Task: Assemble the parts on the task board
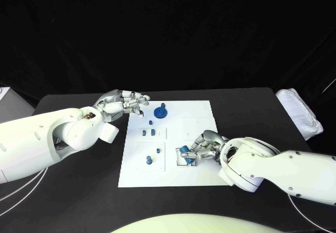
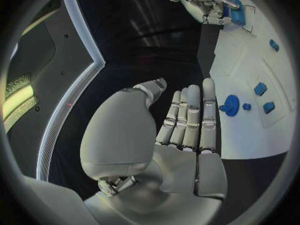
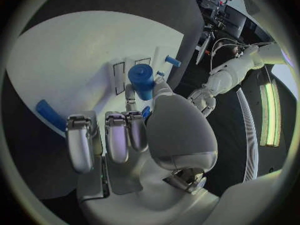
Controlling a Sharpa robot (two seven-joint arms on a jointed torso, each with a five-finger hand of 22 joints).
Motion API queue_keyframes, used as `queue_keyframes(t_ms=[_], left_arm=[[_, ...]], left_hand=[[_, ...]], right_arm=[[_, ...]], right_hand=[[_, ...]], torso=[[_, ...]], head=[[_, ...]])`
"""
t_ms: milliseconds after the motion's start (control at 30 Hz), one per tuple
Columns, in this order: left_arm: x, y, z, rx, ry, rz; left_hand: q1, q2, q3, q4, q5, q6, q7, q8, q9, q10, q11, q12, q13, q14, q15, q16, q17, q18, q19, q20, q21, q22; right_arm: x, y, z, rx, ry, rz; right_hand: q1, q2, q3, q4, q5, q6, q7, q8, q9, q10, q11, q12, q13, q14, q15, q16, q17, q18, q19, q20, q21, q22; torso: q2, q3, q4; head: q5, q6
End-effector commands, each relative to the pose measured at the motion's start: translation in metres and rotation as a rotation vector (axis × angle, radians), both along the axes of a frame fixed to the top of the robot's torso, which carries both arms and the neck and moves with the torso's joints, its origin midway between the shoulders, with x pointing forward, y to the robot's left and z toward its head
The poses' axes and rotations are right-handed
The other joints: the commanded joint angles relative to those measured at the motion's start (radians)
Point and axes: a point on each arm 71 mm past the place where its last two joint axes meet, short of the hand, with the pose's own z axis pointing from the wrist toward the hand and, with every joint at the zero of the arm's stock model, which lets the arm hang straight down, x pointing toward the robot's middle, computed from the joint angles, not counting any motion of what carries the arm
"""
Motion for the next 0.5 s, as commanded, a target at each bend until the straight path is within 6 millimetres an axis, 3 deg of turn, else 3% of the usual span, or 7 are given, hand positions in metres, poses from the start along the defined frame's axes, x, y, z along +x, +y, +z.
queue_keyframes(t_ms=[33, 500], left_arm=[[-0.0010, -0.0026, 0.0008, -0.012, 0.002, -0.022], [-0.0010, -0.0016, 0.0008, -0.010, 0.003, -0.021]], left_hand=[[-0.002, 0.005, -0.004, 0.006, -0.005, -0.008, 0.002, 0.006, -0.001, -0.010, 0.001, 0.005, -0.001, 0.003, 0.001, -0.006, 0.002, 0.014, 0.007, -0.002, -0.005, -0.002], [-0.002, 0.005, -0.005, 0.007, -0.005, -0.008, 0.002, 0.006, -0.002, -0.010, 0.001, 0.006, -0.001, 0.003, 0.001, -0.006, 0.002, 0.014, 0.008, -0.002, -0.006, -0.003]], right_arm=[[0.0018, 0.0019, -0.0011, -0.013, -0.011, 0.014], [0.0074, 0.0077, -0.0035, -0.038, -0.034, 0.029]], right_hand=[[-0.014, 0.001, 0.008, 0.001, -0.002, 0.016, -0.010, 0.004, -0.001, 0.064, -0.009, 0.003, 0.198, 0.097, -0.008, 0.005, 0.236, -0.006, 0.105, -0.009, 0.005, 0.263], [-0.036, 0.002, 0.011, 0.001, -0.003, 0.021, -0.013, 0.006, -0.001, 0.066, -0.011, 0.005, 0.201, 0.098, -0.010, 0.007, 0.241, -0.006, 0.105, -0.011, 0.005, 0.263]], torso=[[0.000, 0.0002, -0.0009], [-0.001, 0.0004, -0.0015]], head=[[0.001, -0.001], [0.004, -0.003]])
